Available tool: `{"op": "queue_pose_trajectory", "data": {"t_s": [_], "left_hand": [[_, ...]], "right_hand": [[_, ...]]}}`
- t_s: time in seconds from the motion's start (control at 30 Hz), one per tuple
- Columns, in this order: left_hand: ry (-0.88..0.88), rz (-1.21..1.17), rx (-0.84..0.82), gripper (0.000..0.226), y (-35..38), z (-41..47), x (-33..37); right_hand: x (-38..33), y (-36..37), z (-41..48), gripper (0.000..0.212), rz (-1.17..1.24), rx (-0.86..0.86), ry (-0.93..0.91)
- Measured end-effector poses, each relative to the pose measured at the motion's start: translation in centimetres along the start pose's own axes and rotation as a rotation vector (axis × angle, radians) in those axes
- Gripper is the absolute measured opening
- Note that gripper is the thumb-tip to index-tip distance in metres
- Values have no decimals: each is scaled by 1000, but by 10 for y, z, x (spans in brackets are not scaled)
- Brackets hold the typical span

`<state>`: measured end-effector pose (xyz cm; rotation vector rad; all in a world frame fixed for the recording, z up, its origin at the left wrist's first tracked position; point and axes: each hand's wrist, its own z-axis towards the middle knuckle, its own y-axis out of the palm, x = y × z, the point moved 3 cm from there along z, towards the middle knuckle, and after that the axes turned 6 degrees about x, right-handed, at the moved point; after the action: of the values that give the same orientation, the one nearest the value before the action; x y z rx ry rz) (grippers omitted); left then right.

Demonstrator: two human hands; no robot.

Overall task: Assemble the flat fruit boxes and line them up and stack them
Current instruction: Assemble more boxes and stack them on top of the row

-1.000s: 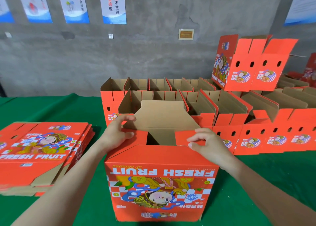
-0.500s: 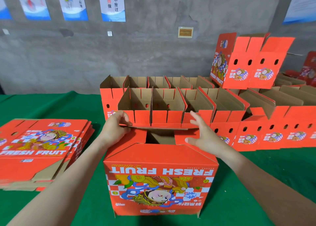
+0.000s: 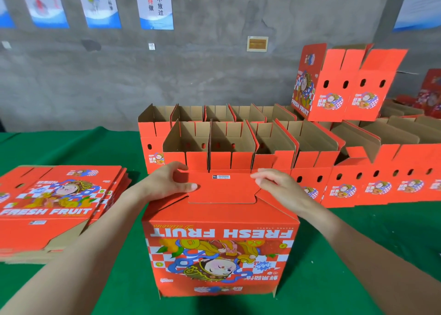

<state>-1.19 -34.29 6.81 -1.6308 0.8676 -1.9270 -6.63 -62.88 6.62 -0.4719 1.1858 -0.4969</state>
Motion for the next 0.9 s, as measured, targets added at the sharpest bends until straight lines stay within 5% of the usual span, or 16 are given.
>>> {"op": "queue_pose_trajectory", "data": {"t_s": [0.07,0.27,0.9], "left_hand": [[9,84,13,69,-1,1,3],[8,264,88,57,3,2,9],[12,417,157,68,13,-5,13]], "right_hand": [[1,-1,3,32,-70,-14,-9],[-2,4,15,61,-273,-203,80],[-7,20,4,66,-685,-118,-18]]}}
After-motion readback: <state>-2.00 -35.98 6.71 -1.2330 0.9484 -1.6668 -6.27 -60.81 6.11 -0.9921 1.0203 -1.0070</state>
